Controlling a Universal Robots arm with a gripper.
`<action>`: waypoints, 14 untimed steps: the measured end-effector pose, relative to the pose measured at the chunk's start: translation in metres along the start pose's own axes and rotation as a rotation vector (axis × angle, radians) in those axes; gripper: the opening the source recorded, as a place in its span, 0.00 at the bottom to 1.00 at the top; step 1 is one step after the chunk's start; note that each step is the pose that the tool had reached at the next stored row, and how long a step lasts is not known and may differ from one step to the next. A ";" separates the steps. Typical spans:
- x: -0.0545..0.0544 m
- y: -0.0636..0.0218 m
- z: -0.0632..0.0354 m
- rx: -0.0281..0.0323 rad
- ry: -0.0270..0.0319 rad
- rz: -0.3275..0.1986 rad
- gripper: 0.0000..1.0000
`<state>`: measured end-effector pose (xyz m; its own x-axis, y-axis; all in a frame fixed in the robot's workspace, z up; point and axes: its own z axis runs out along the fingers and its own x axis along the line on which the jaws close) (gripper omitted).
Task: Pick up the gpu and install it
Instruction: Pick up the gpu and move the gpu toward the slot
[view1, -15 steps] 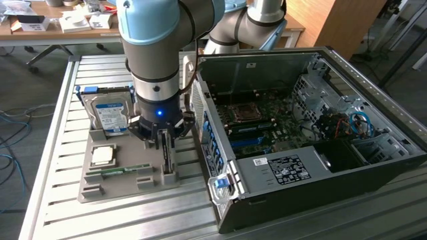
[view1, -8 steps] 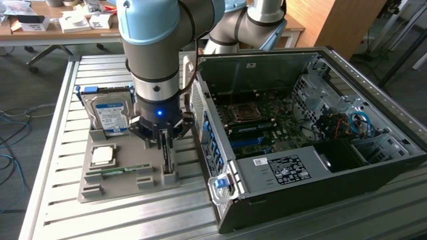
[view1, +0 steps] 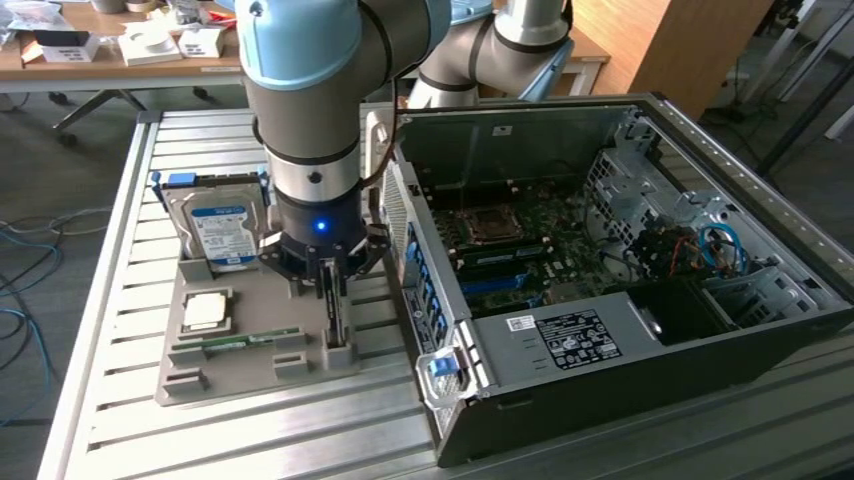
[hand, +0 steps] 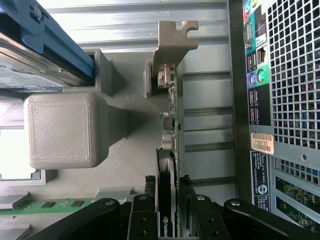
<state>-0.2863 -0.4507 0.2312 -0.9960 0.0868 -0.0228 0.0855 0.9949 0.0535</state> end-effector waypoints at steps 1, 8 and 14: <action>0.000 0.0000 0.0000 0.0000 0.0000 0.000 0.33; 0.000 -0.0014 -0.0002 0.0004 0.0001 0.000 0.33; 0.000 -0.0016 0.0000 0.0004 0.0001 0.000 0.33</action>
<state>-0.2864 -0.4523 0.2311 -0.9960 0.0867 -0.0227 0.0854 0.9949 0.0531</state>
